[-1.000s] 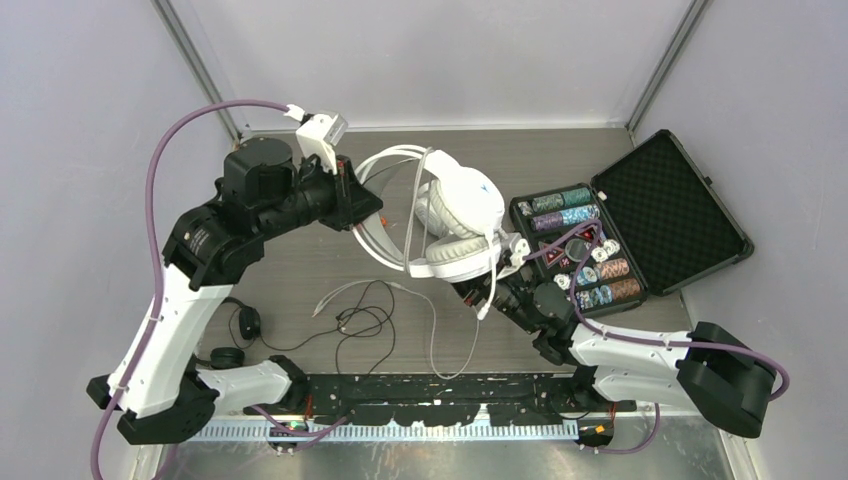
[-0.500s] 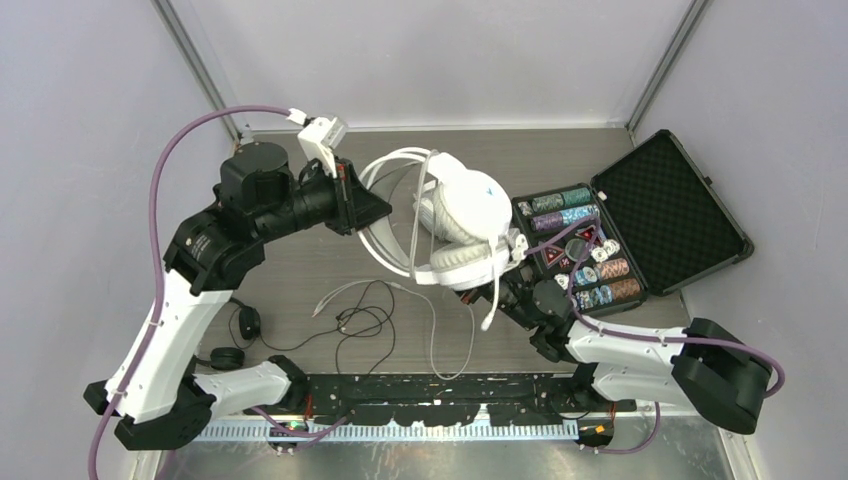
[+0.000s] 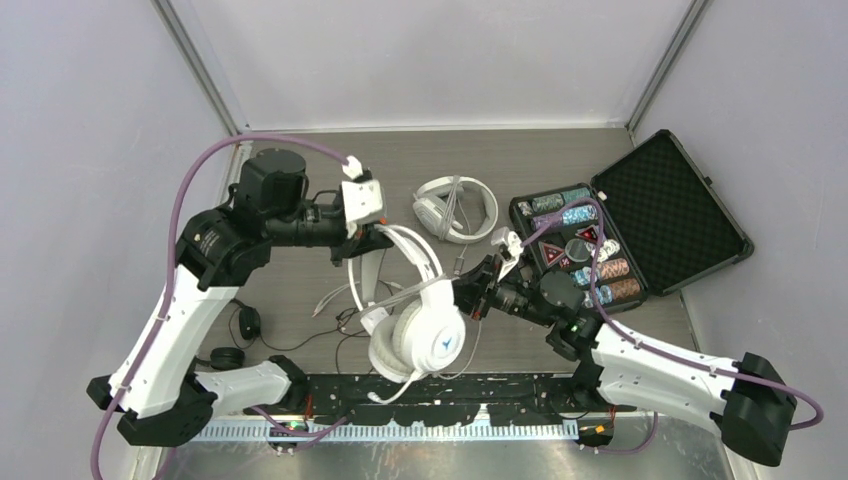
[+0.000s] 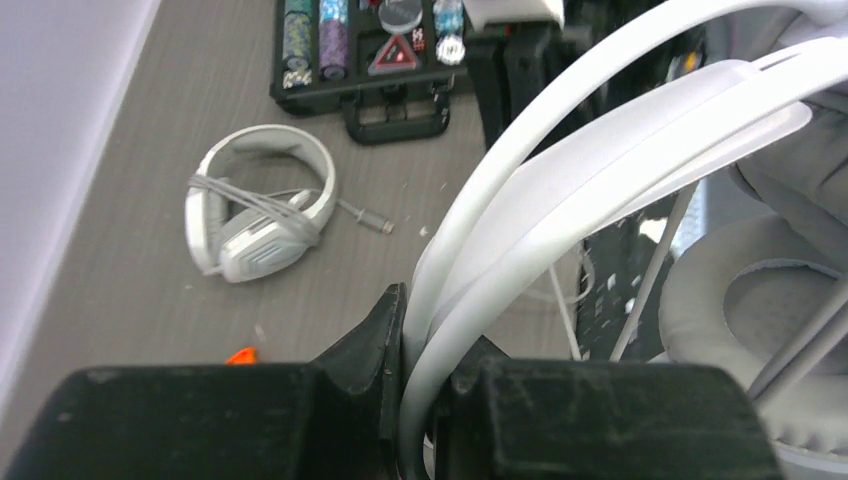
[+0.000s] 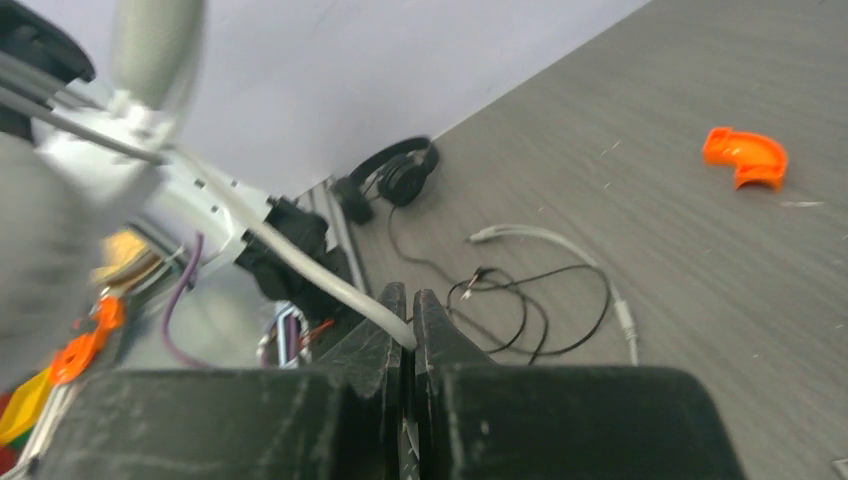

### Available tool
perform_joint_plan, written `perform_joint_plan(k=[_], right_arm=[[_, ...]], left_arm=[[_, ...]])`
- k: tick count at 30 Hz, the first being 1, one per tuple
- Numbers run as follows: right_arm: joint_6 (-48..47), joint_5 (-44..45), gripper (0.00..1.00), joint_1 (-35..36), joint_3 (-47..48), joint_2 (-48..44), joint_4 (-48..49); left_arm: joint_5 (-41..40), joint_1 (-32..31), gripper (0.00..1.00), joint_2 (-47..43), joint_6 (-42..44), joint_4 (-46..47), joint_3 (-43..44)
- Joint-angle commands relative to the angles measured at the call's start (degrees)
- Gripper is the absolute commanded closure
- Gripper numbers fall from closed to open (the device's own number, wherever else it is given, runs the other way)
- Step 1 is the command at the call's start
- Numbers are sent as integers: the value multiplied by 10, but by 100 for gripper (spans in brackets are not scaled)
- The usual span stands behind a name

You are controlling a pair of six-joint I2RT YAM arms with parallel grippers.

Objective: Wrap the headphones
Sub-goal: Wrap the headphones cable around the headphones.

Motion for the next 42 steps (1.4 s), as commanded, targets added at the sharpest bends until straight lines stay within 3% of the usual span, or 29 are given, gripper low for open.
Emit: perform_joint_plan(k=[1,12,19,28,35,42], right_arm=[[17,-83,99,-8,60,-31,-155],[-22,-150,99,-10,184,-26,-407],[0,-175,98,-9,209,3,-449],[12,-215,99,-10,257,37,-526],[56,-263,92,-10,261,42,-506],[174,-326,95,-10,210,50,-335]], left_arm=[[-18,-1,100,-24,197,-51,-27],[-225,-16,100,10,331,-64,-82],[-292,-57,100,-27,482,53,-176],[-409,-97,100,10,582,80,-190],[-442,-99,100,2,608,162,-226],[-463,-99,100,-13,574,206,-249]])
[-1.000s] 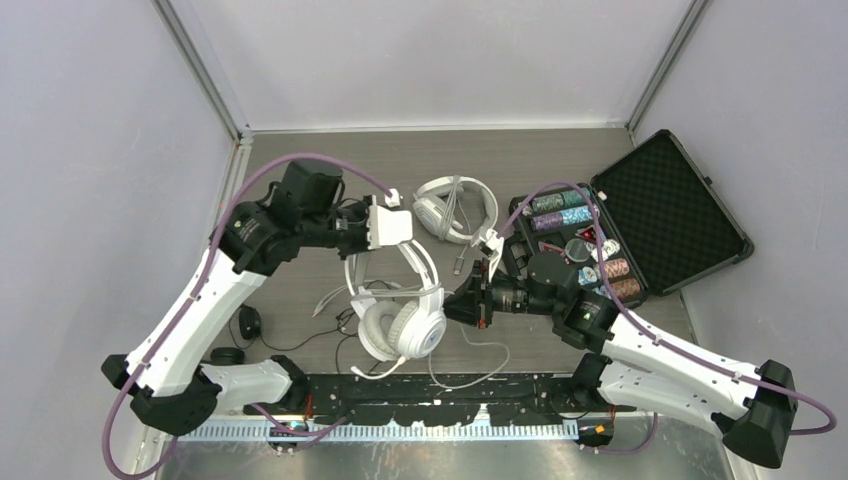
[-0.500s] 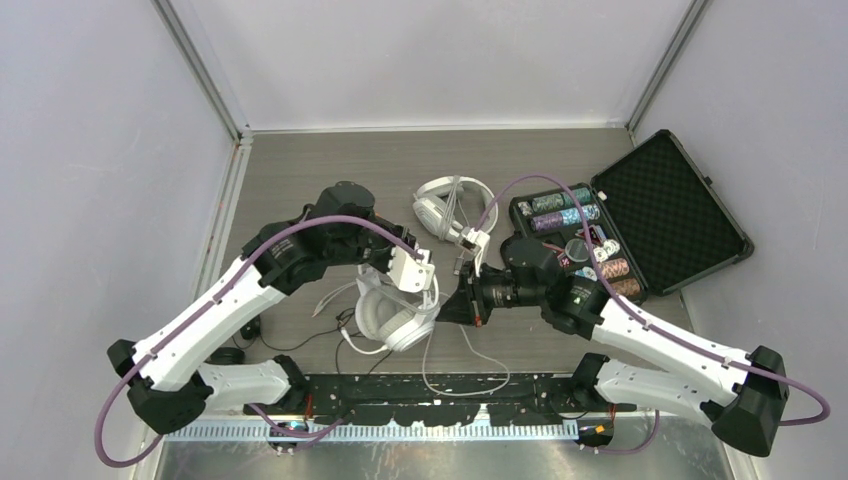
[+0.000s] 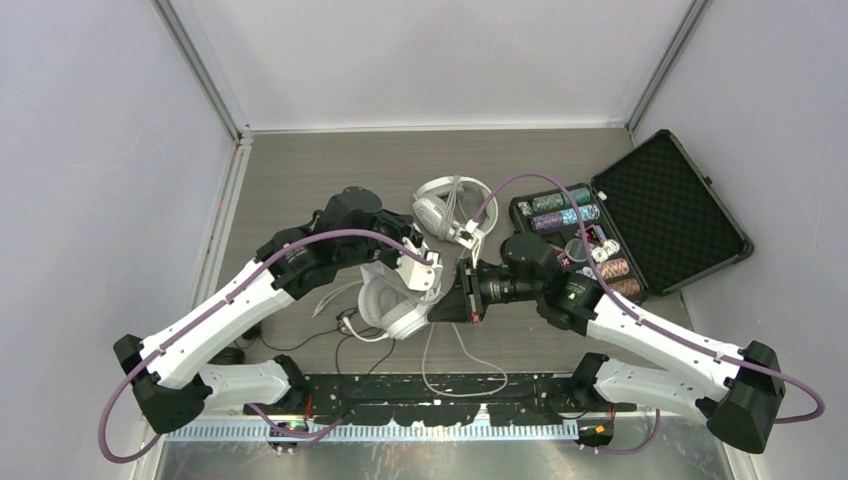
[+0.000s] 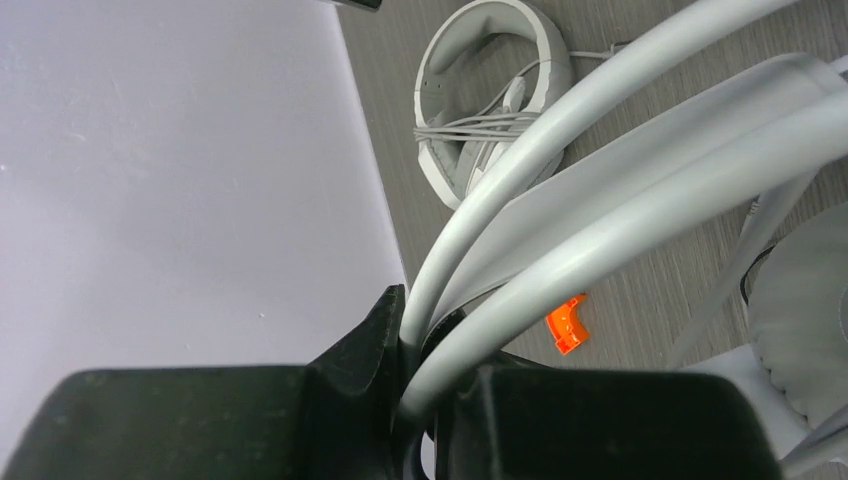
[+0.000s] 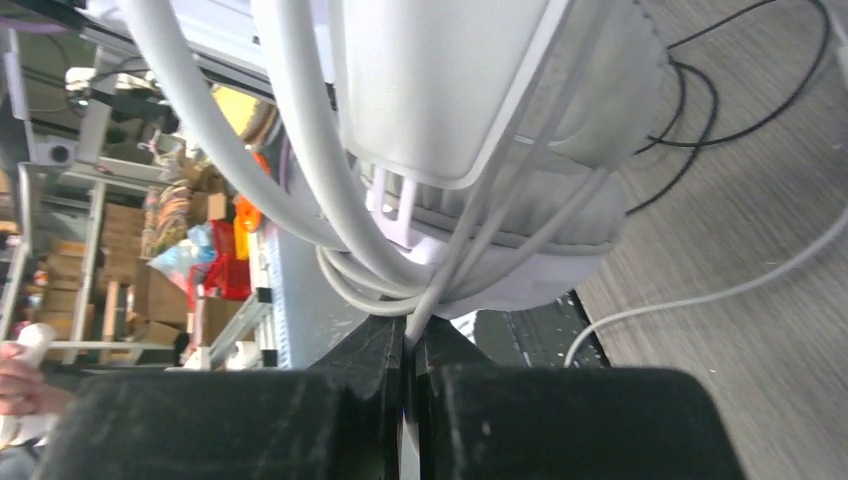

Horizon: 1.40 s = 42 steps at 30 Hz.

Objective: Wrap the headphones
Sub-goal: Wrap the headphones cable around the headphones.

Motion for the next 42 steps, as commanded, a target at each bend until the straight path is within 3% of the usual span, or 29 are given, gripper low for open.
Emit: perform_joint_plan(k=[1,6,16,22,27,36,42], right_arm=[[93,-111,95,7,-14,-15,131],[115,-116,90,7,-16,-2,154],[197,-111,88,7,-40,50,297],[208,-113,88,7,-39,59,312],[179,-97,88,7,-32,32,255],[186,-60,84,7,-18,61,314],[197,-37,84,7,-8,74,358]], left_arm=[[-160,21,100,-27,36,24,-22],[-180,21,100,-52,2,42,-43],[-252,21,100,-69,-110,72,-48],[-326,21,100,-71,-162,84,-49],[-328,21,100,-95,-180,90,-69],[-362,21,100,-77,-406,27,-24],[-416,21,100,-52,-477,-22,-2]])
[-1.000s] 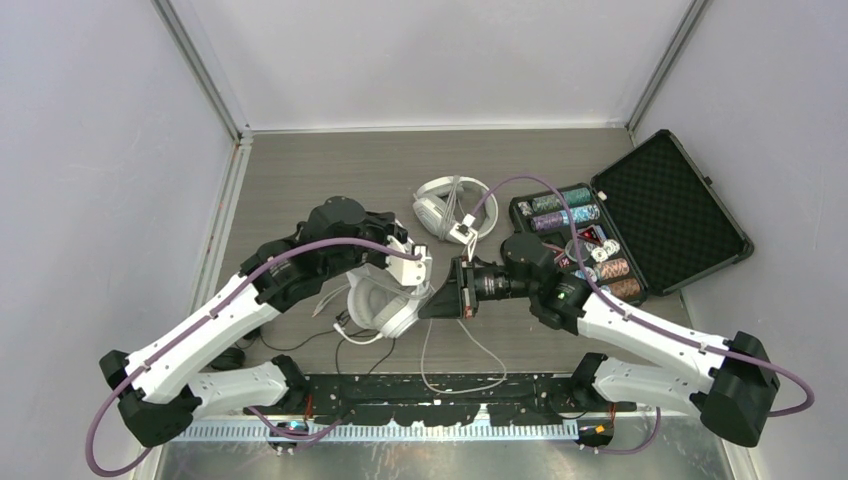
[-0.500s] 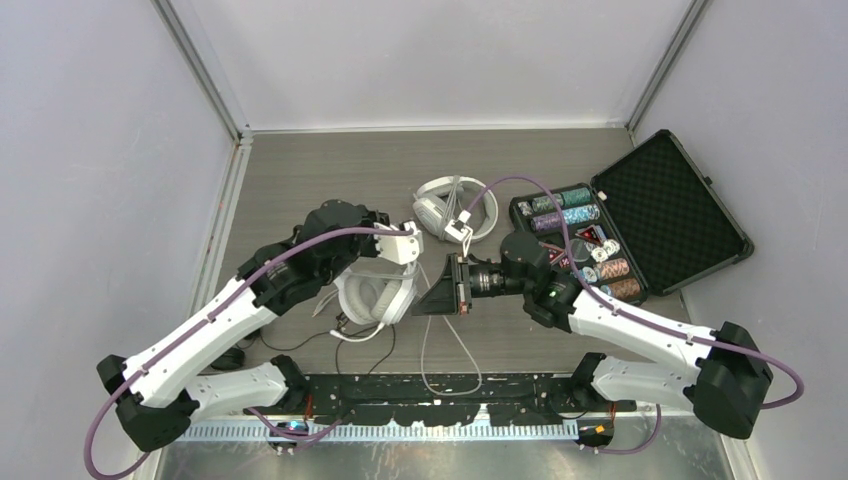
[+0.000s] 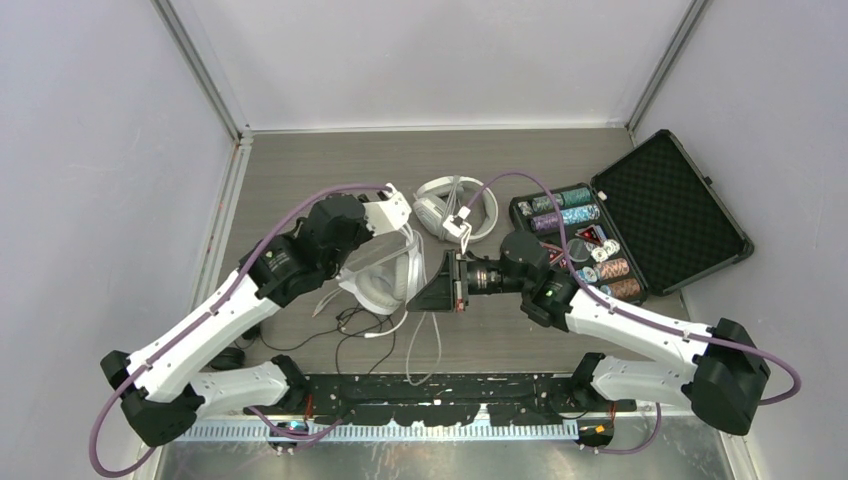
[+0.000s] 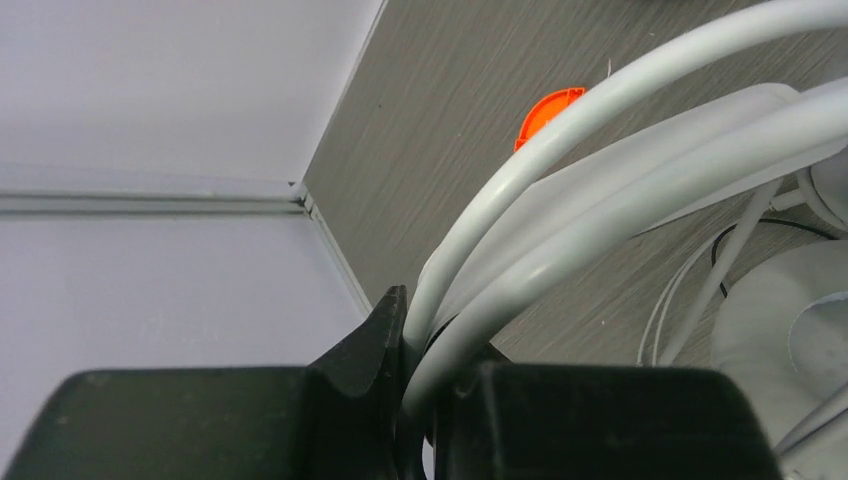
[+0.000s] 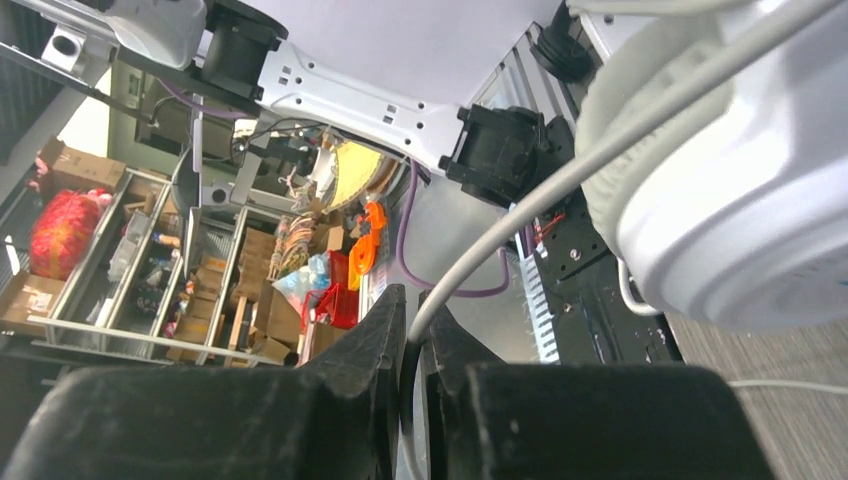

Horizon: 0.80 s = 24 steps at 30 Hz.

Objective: Wrap the headphones
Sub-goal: Wrap the headphones cable around the headphones.

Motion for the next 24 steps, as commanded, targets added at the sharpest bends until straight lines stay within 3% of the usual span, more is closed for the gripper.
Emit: perform_joint_plan(k=[1,11,16,24], right_arm=[[7,23,84,3,29,1,77],[-7,84,85,3,31,46,149],[-54,164,91,3,26,32,125],[-111,193,91,7,46,22,79]], left_arm=[[-68,2,100,3,-97,-2,39],[-116,2,100,20,-280,-9,78],[-129,2,100,19,-369,-6,90],[-138,2,100,22,-467,-4,100]])
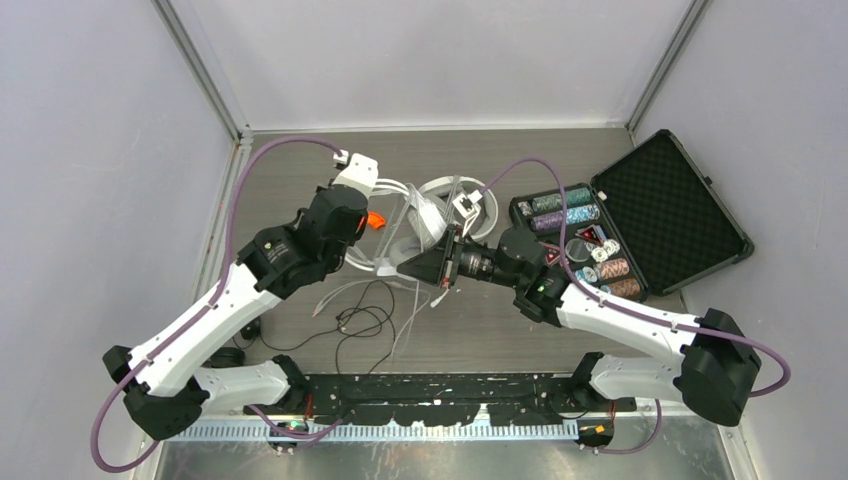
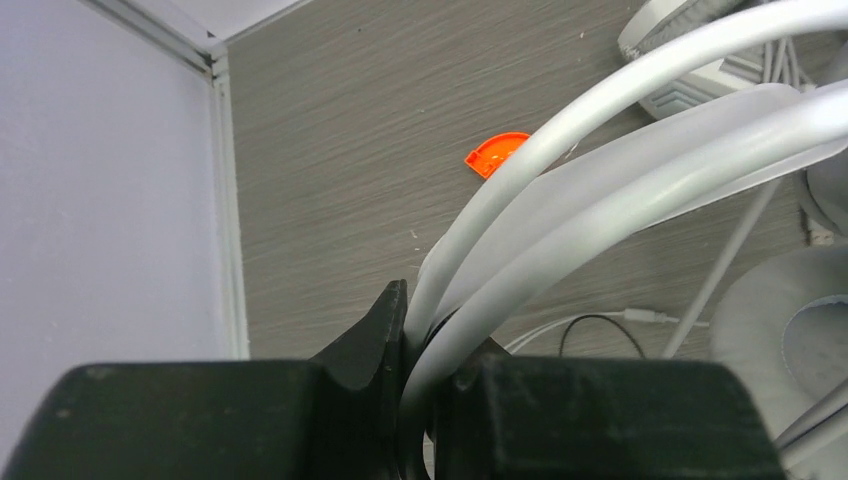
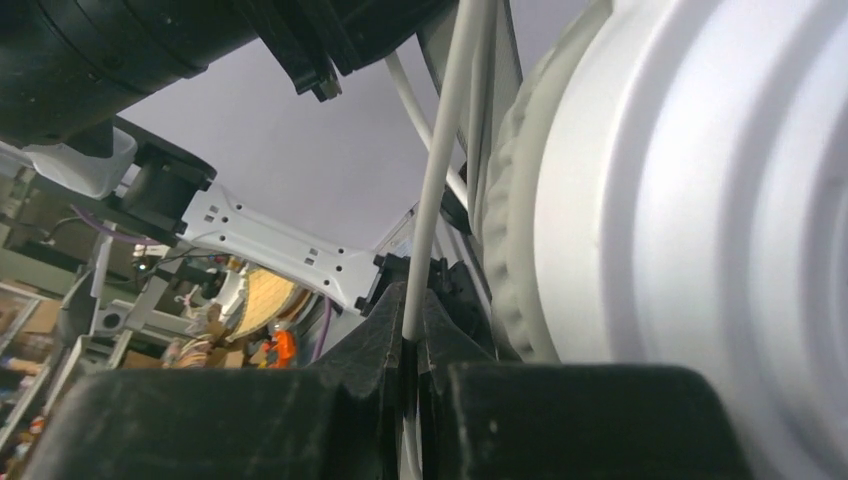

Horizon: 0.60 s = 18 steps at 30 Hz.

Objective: Wrap the headphones
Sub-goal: Wrap the headphones cable around the headphones.

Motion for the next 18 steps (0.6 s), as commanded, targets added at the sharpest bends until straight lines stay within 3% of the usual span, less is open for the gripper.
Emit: perform_joint_plan(k=[1,6,9,18], right_arm=[[-56,35,91,9,38,-19,-16],[-86,56,92,17,55,-12,-33],[-121,88,99,32,60,-15,-51],[-226,162,99,92,125,8,-169]], left_arm=[[-30,2,100,-8,-117,47,44],[-19,2,100,-10,-166,56,50],[-22,2,100,-9,-190,56,54],[-40,2,100,11,-238,69,52]])
